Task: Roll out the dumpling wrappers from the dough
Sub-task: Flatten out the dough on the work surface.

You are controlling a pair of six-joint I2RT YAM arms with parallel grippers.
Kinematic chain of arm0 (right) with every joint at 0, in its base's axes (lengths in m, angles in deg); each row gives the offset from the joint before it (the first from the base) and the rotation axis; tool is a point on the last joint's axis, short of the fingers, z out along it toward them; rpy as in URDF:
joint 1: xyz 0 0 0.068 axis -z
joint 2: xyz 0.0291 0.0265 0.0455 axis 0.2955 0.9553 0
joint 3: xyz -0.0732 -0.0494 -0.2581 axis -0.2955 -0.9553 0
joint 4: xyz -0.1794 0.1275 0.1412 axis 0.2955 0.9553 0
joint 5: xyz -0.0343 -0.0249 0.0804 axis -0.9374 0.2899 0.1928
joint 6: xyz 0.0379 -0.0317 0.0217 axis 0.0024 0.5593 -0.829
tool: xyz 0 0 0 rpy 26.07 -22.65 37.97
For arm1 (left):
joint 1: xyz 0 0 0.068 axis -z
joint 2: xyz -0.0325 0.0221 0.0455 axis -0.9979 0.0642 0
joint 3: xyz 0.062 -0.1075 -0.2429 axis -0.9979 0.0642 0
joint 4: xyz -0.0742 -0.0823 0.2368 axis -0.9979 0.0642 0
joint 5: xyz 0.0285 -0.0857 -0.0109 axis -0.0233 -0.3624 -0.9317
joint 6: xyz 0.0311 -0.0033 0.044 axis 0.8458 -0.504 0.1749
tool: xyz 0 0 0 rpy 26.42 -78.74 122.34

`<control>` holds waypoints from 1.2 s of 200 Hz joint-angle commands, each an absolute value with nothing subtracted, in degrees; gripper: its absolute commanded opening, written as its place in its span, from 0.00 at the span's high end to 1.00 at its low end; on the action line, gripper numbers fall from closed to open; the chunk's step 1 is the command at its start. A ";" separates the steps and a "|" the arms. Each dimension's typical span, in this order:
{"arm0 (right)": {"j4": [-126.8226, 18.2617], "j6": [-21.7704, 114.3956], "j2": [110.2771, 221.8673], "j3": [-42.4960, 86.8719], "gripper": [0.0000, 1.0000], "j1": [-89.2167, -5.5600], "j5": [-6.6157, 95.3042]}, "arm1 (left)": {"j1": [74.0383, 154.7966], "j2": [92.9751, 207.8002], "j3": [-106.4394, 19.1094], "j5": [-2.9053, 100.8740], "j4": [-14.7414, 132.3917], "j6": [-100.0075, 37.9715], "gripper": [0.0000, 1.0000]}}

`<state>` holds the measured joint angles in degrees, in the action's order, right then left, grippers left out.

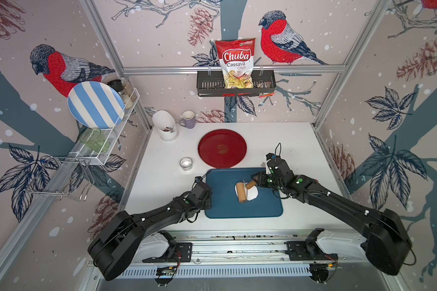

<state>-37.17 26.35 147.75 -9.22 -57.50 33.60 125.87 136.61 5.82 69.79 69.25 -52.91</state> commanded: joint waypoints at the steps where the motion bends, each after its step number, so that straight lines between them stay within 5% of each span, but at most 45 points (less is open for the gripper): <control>1: -28.81 29.04 146.08 -10.44 1.00 -55.43 29.39 | 125.80 136.30 5.98 70.88 73.47 -52.87 1.00; 178: -28.00 29.76 146.44 -8.59 1.00 -54.70 30.99 | 125.81 136.74 5.58 70.71 73.47 -52.73 1.00; 240: -29.44 28.96 153.81 -4.63 1.00 -61.45 31.38 | 125.78 137.75 4.93 70.42 73.47 -52.22 1.00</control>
